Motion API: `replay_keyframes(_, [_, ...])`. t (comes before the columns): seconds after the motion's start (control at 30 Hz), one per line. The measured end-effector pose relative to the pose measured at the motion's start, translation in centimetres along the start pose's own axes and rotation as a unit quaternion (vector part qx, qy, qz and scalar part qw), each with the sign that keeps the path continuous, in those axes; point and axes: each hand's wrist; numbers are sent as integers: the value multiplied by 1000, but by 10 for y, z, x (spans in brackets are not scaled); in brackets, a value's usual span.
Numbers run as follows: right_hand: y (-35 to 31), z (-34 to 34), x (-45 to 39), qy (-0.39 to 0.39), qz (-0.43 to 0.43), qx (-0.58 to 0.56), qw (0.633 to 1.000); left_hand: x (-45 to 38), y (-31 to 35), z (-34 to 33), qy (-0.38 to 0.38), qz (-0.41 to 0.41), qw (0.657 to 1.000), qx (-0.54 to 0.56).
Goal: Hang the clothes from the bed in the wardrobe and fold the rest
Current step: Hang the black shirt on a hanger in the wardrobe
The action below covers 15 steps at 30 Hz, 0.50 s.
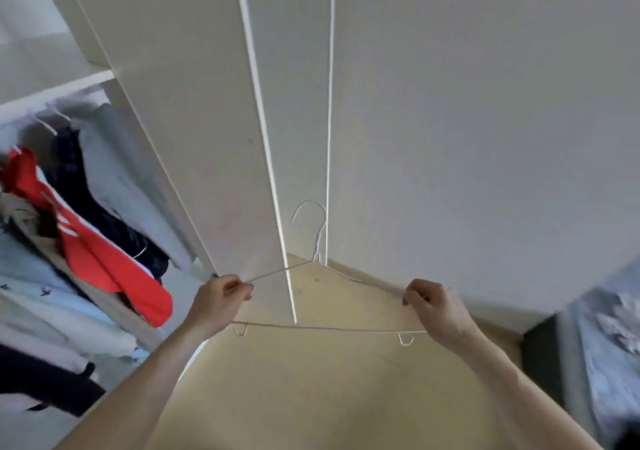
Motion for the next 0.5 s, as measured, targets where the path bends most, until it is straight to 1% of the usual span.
replay_keyframes(0.1, [77, 33, 41, 23, -52, 0, 998, 16, 45, -85, -50, -28, 998, 6])
replay_keyframes(0.23, [170, 72, 105, 81, -118, 2, 990, 44, 104, -199, -145, -75, 987, -1])
replay_keyframes(0.37, [237, 101, 176, 141, -182, -36, 973, 73, 151, -297, -224, -132, 966, -18])
replay_keyframes(0.43, [261, 111, 207, 170, -219, -61, 959, 79, 171, -335, -262, -132, 956, -12])
replay_keyframes(0.5, [284, 120, 241, 212, -253, -85, 940, 85, 190, -377, -284, -133, 950, -17])
Point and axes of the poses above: each hand's wrist, its own x-axis away from the middle knuckle, its own z-axis out of the back of the hand, y = z × x, and after that the axes turned 11 degrees about x, right-handed
